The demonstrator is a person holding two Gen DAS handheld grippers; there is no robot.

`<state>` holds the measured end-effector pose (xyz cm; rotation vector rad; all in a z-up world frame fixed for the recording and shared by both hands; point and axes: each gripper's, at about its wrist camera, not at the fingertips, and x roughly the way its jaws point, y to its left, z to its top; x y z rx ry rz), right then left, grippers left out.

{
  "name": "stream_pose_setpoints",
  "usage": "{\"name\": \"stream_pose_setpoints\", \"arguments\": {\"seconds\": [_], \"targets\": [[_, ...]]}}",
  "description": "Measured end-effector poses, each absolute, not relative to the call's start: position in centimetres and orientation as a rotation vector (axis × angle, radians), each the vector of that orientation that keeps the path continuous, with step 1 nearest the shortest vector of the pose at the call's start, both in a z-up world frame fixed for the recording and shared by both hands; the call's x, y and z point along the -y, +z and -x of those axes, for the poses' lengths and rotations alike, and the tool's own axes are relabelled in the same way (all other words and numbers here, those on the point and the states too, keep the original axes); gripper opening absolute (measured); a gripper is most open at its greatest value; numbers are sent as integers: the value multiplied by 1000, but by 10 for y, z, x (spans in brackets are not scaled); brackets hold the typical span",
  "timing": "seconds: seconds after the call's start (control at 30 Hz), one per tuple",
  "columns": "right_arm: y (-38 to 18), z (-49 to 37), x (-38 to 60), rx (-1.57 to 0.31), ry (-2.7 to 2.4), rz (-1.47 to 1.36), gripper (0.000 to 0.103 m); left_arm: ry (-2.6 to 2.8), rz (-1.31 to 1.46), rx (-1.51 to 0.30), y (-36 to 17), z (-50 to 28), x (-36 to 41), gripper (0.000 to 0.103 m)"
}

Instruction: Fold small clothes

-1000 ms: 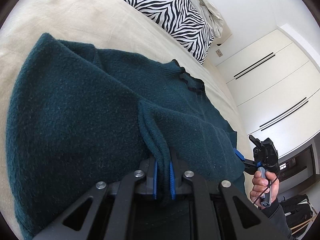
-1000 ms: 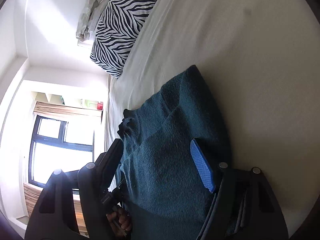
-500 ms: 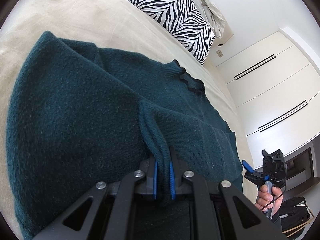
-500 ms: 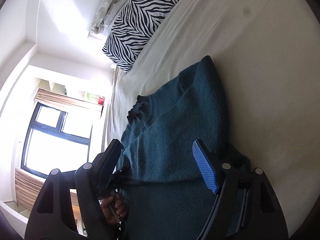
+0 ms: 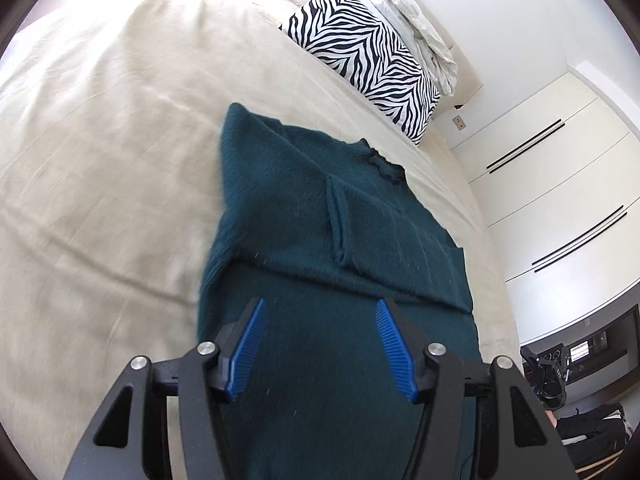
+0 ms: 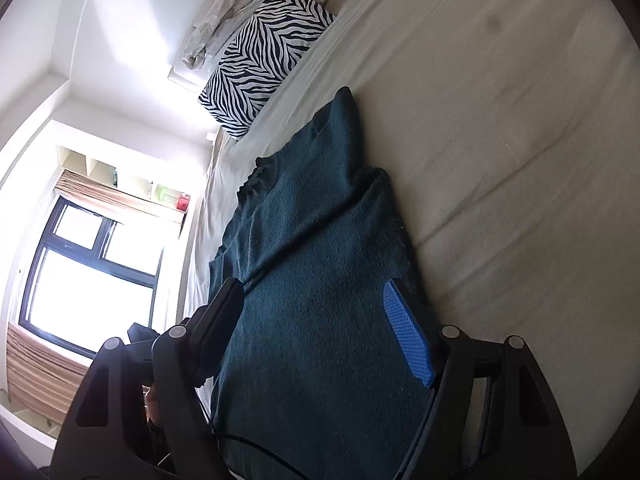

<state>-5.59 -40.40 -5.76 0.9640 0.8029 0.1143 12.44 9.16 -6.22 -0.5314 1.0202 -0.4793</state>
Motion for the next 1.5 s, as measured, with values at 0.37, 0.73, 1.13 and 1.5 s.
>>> {"name": "stream_pose_setpoints", "arguments": {"seconds": [0.37, 0.73, 1.13, 1.5], "targets": [[-80, 185, 377, -977, 23, -810, 72, -447, 507, -1177, -92, 29, -131, 62], [-69, 229, 362, -1021, -15, -763, 71, -505, 524, -1248, -99, 67, -120, 54], [-79, 241, 359, -1099, 7, -813, 29, -525, 464, -1294, -101, 73, -110, 10], [-37, 228, 354, -956, 61, -822, 7, -670, 701, -1181, -67, 69, -127, 7]]}}
